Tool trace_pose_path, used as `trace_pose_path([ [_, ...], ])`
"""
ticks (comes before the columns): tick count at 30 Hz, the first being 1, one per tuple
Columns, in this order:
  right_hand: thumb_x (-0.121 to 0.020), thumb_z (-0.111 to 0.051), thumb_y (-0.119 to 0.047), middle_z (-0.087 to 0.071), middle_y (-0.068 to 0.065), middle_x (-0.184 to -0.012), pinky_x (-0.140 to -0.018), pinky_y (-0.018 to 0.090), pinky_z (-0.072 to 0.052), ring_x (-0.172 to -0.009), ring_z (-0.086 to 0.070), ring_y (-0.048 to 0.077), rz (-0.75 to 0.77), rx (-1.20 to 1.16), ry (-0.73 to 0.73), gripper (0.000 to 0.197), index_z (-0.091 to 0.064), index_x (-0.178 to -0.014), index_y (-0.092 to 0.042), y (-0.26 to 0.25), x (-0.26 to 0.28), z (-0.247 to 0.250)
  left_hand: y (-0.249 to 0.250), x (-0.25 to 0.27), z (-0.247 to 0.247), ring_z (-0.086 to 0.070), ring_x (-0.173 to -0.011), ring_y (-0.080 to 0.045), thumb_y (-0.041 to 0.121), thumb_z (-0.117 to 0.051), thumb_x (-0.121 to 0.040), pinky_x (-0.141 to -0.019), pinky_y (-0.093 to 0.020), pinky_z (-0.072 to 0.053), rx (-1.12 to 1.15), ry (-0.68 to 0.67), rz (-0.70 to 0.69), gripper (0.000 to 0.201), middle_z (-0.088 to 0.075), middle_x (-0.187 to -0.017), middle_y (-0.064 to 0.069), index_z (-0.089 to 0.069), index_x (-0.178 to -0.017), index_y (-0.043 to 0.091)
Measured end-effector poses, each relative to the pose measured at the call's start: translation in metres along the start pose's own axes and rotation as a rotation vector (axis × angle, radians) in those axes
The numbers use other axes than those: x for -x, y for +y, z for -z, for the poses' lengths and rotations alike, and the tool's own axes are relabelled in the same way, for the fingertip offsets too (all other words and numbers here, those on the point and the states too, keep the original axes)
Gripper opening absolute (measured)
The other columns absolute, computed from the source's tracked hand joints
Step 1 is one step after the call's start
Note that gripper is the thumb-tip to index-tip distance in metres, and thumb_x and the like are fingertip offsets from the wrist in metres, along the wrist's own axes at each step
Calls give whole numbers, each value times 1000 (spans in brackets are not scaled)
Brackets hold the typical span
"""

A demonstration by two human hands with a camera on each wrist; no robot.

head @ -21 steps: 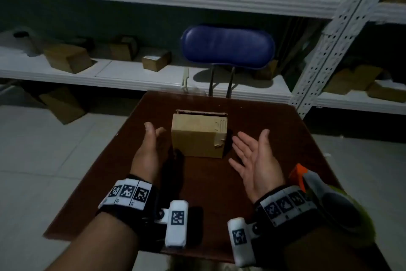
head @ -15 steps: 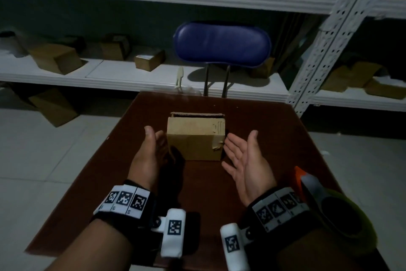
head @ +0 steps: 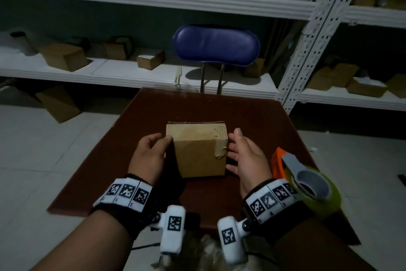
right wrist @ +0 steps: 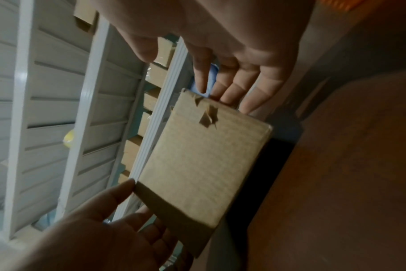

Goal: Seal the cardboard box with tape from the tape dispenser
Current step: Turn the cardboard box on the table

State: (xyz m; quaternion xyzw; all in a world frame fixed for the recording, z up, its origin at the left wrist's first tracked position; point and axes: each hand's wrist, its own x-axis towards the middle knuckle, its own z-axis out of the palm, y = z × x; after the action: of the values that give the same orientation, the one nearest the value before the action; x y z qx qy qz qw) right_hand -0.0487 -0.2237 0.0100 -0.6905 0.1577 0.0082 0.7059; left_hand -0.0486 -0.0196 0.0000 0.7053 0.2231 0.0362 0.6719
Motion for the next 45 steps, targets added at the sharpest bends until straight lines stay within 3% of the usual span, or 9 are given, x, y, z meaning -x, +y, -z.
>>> trace_pose_path([
  [3, -100, -50, -55, -76, -9, -89, -79, 36, -59, -86, -71, 10, 81, 91, 11, 31, -70, -103, -31, 1, 21, 8, 0, 25, 4, -61, -103, -24, 36, -62, -91, -87, -39, -51, -7, -21, 2, 39, -61, -120, -4, -58, -127, 22],
  [8, -95, -55, -61, -66, -4, -117, -99, 50, -54, -105, -64, 18, 68, 306, -85, 62, -46, -147, -29, 14, 44, 30, -8, 50, 16, -59, -101, -23, 30, -62, -88, -92, -45, -51, -94, -92, -3, 44, -59, -124, -6, -54, -131, 33],
  [11, -98, -58, -48, -72, 4, -101, -88, 53, -58, -93, -69, 25, 103, 350, -134, 58, -39, -151, -34, 15, 49, 34, -9, 57, 22, -58, -99, -24, 28, -62, -89, -80, -40, -50, -169, -138, -41, 48, -56, -122, -6, -50, -134, 41],
  [14, -100, -58, -40, -65, 14, -80, -69, 54, -55, -81, -67, 41, 160, 401, -131, 58, -33, -152, -43, 16, 49, 34, -7, 56, 24, -58, -103, -28, 29, -63, -86, -90, -49, -51, -173, -182, -73, 50, -55, -124, -7, -49, -128, 53],
  [19, -103, -54, -35, -51, -2, -66, -44, 22, -35, -50, -47, 10, 287, 512, -135, 45, -46, -146, -42, 15, 39, 34, -5, 46, 25, -55, -121, -23, 24, -59, -84, -103, -48, -44, -162, -319, -182, 57, -60, -131, 2, -49, -126, 61],
  [22, -103, -53, -37, -66, 2, -91, -56, 23, -50, -73, -64, 11, 307, 581, -142, 39, -54, -142, -38, 11, 35, 32, -7, 36, 26, -54, -120, -11, 11, -55, -90, -101, -41, -45, -159, -378, -206, 52, -60, -128, 17, -61, -120, 53],
  [26, -103, -52, -41, -66, 0, -122, -88, 35, -54, -105, -64, 14, 309, 604, -166, 38, -56, -141, -40, 13, 30, 30, -6, 30, 27, -49, -117, -7, 31, -58, -76, -107, -47, -40, -162, -353, -142, 41, -56, -131, 17, -68, -111, 51],
  [37, -105, -49, -36, -60, -29, -105, -77, 23, -56, -90, -62, -7, 342, 543, -169, 32, -63, -135, -37, 15, 24, 33, -17, 18, 17, -55, -111, -4, 29, -65, -93, -85, -25, -41, -124, -272, -217, 20, -61, -125, 15, -68, -107, 44],
  [45, -103, -57, -31, -70, -16, -95, -67, 11, -50, -84, -67, -5, 328, 492, -168, 30, -66, -131, -34, 15, 22, 40, -18, 20, 15, -55, -114, -2, 32, -68, -90, -90, -28, -42, -165, -258, -248, 21, -61, -128, 12, -68, -108, 44],
])
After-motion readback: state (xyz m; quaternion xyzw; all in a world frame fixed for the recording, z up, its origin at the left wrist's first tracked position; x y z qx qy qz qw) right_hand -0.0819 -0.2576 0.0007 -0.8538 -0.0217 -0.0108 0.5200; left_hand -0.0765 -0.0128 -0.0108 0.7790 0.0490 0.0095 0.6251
